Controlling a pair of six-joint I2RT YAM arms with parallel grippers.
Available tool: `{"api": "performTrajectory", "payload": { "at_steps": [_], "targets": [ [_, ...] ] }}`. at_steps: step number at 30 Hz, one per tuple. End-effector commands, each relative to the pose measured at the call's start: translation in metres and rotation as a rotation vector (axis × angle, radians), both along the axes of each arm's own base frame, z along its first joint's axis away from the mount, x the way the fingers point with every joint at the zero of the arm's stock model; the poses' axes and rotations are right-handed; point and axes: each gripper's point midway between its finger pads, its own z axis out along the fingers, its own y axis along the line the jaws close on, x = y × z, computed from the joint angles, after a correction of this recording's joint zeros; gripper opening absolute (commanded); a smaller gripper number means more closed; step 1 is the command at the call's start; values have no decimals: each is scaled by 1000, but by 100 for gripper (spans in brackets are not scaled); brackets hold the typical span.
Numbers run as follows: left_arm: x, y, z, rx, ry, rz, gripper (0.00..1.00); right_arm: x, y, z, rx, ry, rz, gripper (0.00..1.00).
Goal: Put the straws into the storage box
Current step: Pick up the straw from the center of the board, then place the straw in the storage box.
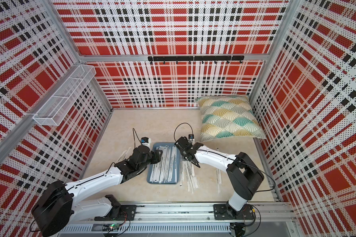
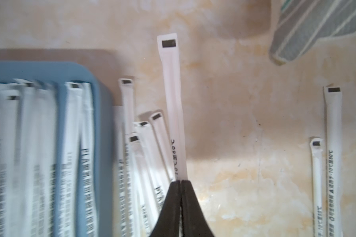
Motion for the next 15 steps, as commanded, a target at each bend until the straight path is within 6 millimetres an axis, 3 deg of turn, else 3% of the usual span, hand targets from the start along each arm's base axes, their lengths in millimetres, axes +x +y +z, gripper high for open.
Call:
{"api": "performTrajectory", "payload": {
  "at_steps": [1, 4, 7, 15],
  "targets": [
    [0, 15, -2, 21, 9, 31, 62, -8, 31, 25, 94, -37, -18, 11],
    [-1, 22, 0, 24, -1, 47, 63, -14, 63, 29, 136, -61, -23, 10],
    [-4, 23, -1, 7, 1, 41, 63, -13, 82, 17, 164, -55, -40, 10],
    [-6, 19, -10, 14, 19, -4, 63, -21, 101, -35, 181, 43, -74, 10]
  ]
}}
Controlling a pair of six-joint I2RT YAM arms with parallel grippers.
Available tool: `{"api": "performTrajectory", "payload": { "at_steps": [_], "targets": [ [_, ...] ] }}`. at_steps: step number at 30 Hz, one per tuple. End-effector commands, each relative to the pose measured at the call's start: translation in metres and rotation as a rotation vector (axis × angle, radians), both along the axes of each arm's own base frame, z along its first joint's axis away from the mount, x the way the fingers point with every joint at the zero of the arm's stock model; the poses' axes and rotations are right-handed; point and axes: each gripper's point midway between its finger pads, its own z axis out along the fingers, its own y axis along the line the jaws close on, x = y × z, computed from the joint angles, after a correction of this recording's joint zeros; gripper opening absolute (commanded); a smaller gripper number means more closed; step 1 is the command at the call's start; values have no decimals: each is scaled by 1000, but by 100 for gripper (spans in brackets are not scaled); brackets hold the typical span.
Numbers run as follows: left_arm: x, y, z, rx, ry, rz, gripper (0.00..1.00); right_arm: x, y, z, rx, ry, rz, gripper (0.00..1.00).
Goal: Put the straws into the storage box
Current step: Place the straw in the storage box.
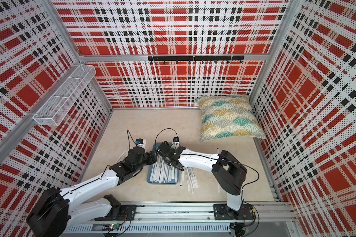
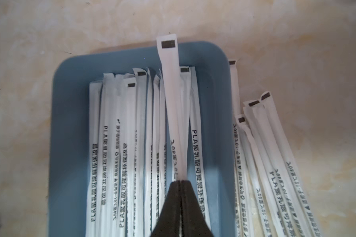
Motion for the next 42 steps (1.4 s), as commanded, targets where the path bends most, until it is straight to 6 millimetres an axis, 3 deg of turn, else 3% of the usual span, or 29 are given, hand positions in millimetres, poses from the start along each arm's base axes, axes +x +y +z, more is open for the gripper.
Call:
{"api": "performTrajectory", "payload": {
  "at_steps": [1, 4, 9, 13, 18, 22, 27, 30, 34, 37, 42],
  "targets": [
    [2, -2, -1, 14, -3, -28, 63, -5, 5, -19, 14, 39, -33, 10],
    [3, -4, 0, -3, -6, -33, 63, -5, 1, -32, -5, 49, -52, 10],
    [0, -7, 3, -33, -15, -43, 63, -4, 5, -37, -39, 62, -36, 15],
    [2, -8, 12, -33, -35, -56, 64, -2, 7, -15, -35, 38, -21, 22],
    [7, -9, 26, -36, -71, -52, 64, -6, -13, 22, -22, 0, -27, 25],
    [8, -24, 39, 4, -115, -102, 64, -13, -69, 32, -47, 1, -78, 27],
    [1, -65, 47, 47, -140, -217, 65, -37, -164, 12, -95, 78, -163, 30],
    [-5, -96, 44, 44, -142, -283, 65, -51, -206, 0, -133, 110, -190, 33],
    [-12, -132, 37, 49, -114, -345, 65, -60, -243, -10, -287, 149, -223, 33],
    [-18, -149, 31, 45, -97, -372, 64, -62, -254, -19, -253, 158, -256, 32],
    [-18, -152, 25, 53, -82, -371, 64, -68, -264, -36, -231, 192, -279, 31]
  ]
}}
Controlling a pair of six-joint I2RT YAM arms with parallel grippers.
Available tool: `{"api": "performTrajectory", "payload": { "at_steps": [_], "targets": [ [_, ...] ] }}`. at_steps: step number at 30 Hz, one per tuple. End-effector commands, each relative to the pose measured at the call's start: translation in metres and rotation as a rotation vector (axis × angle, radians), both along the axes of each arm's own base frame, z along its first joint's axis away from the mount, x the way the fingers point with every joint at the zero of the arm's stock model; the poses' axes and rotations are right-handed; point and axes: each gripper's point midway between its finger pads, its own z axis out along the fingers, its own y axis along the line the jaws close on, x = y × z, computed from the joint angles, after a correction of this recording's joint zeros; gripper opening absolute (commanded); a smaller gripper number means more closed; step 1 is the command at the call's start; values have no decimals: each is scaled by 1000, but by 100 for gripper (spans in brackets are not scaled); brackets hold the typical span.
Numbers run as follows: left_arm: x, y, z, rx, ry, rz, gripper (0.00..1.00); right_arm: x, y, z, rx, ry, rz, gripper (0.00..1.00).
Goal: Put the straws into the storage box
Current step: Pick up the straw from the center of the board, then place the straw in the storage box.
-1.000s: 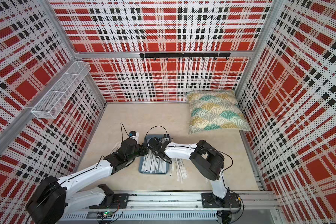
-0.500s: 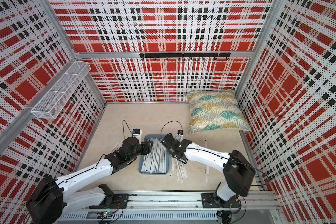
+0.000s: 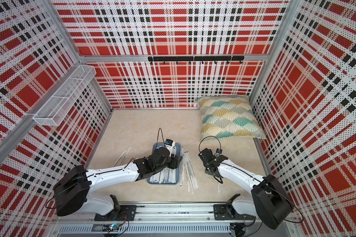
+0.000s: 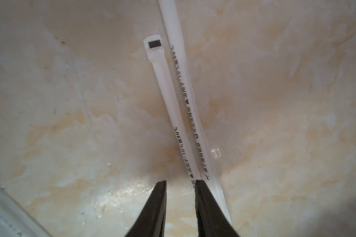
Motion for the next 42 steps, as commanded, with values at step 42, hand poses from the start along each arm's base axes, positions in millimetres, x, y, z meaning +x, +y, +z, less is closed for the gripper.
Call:
{"api": "performTrajectory", "payload": {
  "at_steps": [42],
  "targets": [
    [43, 152, 20, -170, 4, 353, 61, 64, 250, 30, 179, -151, 264, 13]
  ]
}}
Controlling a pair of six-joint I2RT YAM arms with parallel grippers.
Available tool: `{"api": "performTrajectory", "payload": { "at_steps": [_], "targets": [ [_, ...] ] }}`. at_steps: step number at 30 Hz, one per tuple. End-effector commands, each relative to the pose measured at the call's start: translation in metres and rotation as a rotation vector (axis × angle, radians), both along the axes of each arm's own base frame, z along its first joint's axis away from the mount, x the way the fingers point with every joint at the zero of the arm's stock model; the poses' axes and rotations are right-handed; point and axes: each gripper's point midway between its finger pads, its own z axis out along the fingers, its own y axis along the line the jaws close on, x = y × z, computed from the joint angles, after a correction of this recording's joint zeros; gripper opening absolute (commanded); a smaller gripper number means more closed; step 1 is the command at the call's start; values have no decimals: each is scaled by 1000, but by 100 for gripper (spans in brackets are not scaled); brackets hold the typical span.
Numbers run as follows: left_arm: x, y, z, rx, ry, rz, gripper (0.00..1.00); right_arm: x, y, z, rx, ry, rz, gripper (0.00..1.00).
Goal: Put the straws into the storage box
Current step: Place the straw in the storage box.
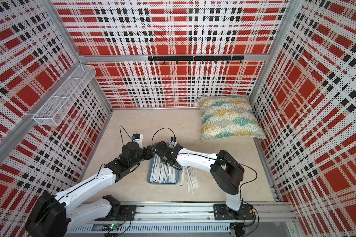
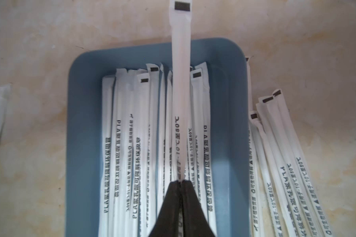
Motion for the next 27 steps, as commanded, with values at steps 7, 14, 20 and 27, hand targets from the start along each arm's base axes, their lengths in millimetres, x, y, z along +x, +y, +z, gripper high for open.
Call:
{"api": "performTrajectory", "payload": {
  "at_steps": [7, 14, 20, 27],
  "targets": [
    [1, -2, -1, -26, -17, -13, 61, -11, -41, -39, -124, 99, -25, 13],
    [2, -5, -4, -25, -5, -28, 61, -11, -39, -51, -141, 133, 10, 15],
    [2, -6, -4, -27, -6, -28, 60, -9, -31, -33, -135, 103, 15, 26],
    [2, -15, 10, 18, -40, -61, 60, -12, -34, 19, -57, 34, -19, 33]
  ]
}}
